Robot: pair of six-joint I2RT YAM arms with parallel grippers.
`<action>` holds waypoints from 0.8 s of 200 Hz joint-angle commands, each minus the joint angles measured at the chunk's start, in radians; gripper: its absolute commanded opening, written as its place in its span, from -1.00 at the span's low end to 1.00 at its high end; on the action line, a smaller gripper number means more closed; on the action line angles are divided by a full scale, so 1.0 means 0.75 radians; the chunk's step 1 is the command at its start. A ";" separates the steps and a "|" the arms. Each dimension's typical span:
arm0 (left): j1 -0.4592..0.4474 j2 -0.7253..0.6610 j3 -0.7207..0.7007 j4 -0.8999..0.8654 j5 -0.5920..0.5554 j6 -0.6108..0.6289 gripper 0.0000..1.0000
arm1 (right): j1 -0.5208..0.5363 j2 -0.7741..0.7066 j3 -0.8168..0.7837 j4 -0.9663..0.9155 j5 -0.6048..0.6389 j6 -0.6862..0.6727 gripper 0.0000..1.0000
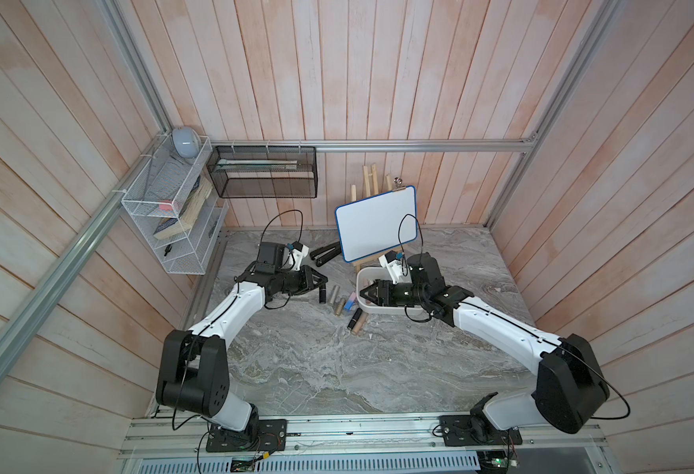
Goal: Put the lipstick into the storage box
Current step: Pick up the lipstick at the center of the board.
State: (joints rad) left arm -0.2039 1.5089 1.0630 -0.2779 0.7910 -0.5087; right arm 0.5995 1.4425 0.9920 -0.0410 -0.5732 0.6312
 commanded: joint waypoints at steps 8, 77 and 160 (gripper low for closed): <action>-0.001 -0.097 -0.121 0.452 0.225 -0.267 -0.63 | 0.031 0.035 0.052 0.178 -0.178 0.076 0.02; -0.011 -0.181 -0.237 0.765 0.297 -0.446 -0.63 | 0.119 0.123 0.167 0.275 -0.278 0.112 0.06; -0.045 -0.194 -0.239 0.767 0.308 -0.447 -0.63 | 0.151 0.217 0.254 0.302 -0.291 0.126 0.04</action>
State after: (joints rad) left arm -0.2264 1.3869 0.8951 0.2630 0.9993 -0.8391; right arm 0.7013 1.5860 1.1461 0.1600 -0.7700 0.7147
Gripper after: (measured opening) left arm 0.242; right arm 0.523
